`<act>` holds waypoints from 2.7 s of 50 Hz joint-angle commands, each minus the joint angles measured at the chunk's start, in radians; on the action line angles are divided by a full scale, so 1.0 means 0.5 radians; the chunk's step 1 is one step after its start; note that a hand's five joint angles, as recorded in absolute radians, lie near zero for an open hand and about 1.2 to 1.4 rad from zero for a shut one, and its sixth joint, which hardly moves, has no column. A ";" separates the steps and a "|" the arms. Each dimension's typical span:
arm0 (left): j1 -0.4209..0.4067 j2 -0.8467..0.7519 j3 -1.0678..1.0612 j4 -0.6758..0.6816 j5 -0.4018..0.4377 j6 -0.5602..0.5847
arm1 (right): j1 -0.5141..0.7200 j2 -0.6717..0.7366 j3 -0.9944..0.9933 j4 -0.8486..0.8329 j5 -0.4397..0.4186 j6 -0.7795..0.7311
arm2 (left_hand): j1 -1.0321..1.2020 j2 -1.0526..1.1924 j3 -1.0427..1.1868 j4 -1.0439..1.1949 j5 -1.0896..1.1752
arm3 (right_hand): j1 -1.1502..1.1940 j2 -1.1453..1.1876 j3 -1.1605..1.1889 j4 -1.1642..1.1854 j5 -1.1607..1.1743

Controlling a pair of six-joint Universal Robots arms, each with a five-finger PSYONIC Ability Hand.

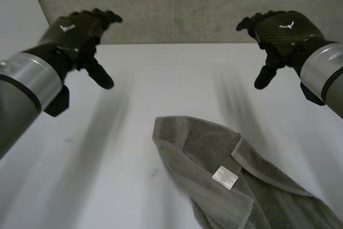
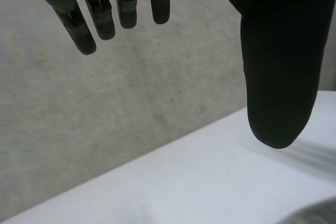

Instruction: Fold the towel.

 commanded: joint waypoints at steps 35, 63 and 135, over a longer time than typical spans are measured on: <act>-0.708 -0.857 -0.532 0.803 0.158 0.438 | -0.328 0.423 1.154 -0.587 -0.722 -1.017 | 1.786 1.786 1.787 1.789 1.799 | 1.980 1.951 1.969 1.925 1.932; 0.151 -0.602 -0.532 0.889 -0.364 0.438 | -0.141 1.107 -0.520 -0.765 -0.212 -0.073 | 2.384 2.384 2.385 2.387 2.397 | 2.388 2.359 2.377 2.333 2.340; 0.108 -0.155 -1.155 0.834 0.100 0.506 | -0.620 -0.021 1.166 -0.667 -0.191 -0.349 | 0.066 0.066 0.067 0.069 0.079 | -0.056 -0.084 -0.066 -0.110 -0.103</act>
